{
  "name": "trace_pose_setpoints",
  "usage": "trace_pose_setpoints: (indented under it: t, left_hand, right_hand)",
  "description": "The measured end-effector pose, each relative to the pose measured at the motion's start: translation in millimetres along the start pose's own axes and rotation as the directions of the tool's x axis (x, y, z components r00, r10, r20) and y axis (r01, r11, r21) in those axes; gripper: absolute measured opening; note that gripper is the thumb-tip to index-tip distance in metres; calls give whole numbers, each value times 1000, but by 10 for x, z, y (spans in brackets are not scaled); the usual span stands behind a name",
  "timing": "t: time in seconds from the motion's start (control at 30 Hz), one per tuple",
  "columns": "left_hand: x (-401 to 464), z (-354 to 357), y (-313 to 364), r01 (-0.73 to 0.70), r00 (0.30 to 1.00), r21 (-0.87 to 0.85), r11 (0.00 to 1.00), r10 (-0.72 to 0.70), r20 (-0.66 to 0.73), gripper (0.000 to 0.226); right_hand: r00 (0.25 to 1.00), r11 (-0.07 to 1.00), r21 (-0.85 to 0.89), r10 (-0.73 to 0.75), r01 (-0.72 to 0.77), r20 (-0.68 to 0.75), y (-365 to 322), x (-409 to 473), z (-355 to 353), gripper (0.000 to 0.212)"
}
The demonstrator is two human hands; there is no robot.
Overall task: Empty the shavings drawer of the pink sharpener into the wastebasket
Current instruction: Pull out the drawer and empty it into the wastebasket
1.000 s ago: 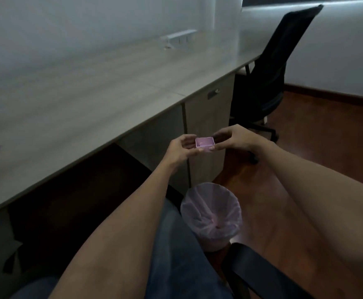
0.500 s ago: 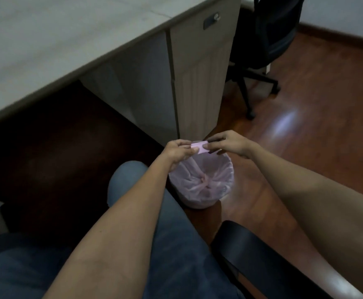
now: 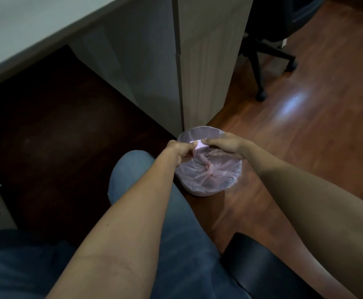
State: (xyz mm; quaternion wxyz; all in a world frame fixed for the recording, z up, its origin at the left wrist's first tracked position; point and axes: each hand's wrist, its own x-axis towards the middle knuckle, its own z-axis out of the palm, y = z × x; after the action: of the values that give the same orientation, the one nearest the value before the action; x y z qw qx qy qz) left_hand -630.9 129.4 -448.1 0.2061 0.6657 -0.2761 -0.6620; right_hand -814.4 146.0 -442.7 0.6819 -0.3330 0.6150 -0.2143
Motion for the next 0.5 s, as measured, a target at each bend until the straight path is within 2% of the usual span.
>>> trace_pose_setpoints:
  t: [0.13,0.27,0.37,0.5]
  left_hand:
    - [59,29,60,11,1000,-6,1000,-11,-29,54]
    - [73,42,120,6,998,-10,1000,-7,-62,53]
    - [6,63,119,94,996,64,993,-95,5,43]
    - [32,52,232,53,998,61,997,-52,-19,43]
  right_hand:
    - [997,992,119,57,-50,-56,-66,12,46,56]
    - [991,985,160,79,-61,-106,-149,57,87,63]
    - [981,979,144,163,-147,-105,-150,19,196,58]
    - [979,972,220,119,-82,-164,-236,37,201,56]
